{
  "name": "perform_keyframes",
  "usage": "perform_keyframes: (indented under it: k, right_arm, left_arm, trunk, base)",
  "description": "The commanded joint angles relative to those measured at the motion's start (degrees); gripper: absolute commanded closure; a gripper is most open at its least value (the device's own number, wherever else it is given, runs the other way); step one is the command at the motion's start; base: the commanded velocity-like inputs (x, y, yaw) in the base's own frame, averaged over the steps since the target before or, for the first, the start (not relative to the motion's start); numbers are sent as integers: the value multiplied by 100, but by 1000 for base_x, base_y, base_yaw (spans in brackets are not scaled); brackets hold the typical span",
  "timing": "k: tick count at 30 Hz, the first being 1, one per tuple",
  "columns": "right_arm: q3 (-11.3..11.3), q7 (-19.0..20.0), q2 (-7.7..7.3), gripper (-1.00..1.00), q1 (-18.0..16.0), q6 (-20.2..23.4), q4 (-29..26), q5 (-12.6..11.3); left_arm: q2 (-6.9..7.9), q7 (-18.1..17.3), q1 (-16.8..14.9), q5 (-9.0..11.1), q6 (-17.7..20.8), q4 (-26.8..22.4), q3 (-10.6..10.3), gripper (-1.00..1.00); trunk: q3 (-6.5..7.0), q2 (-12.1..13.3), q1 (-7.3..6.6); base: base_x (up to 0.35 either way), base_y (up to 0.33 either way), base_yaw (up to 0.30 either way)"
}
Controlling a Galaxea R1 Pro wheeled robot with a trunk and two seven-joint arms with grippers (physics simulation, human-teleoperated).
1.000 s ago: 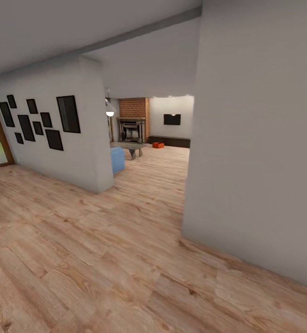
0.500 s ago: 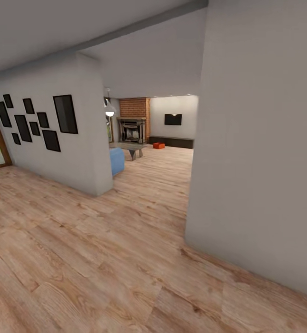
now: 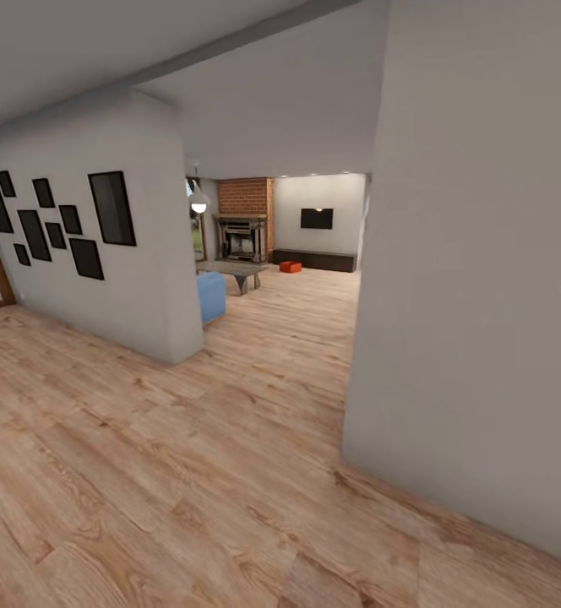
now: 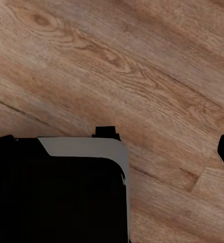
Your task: Move the two storage containers from the living room to the garage. In the garage, place one container on the floor and stack the other container on top of it (either order is fine).
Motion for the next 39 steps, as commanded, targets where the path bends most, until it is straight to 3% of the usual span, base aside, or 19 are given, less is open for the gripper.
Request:
perform_keyframes:
  k: [1,15,39]
  right_arm:
    - [0,-9,2,-100,-9,-35,18,-8]
    - [-2,-9,11,-100,-8,-43,18,-12]
    - [-2,-9,-13,-100,-9,-38,18,-27]
  left_arm:
    - [0,5,-5,46,-18,5,-35,-100]
    - [0,8,-5,50,-23,5,-35,-100]
    - [0,10,-5,50,-23,5,-35,-100]
  trunk:
    - [-8,-5,4]
    - [-8,-5,4]
    - [-8,-5,4]
  base:
    - [322,0,0]
    - [322,0,22]
    - [322,0,219]
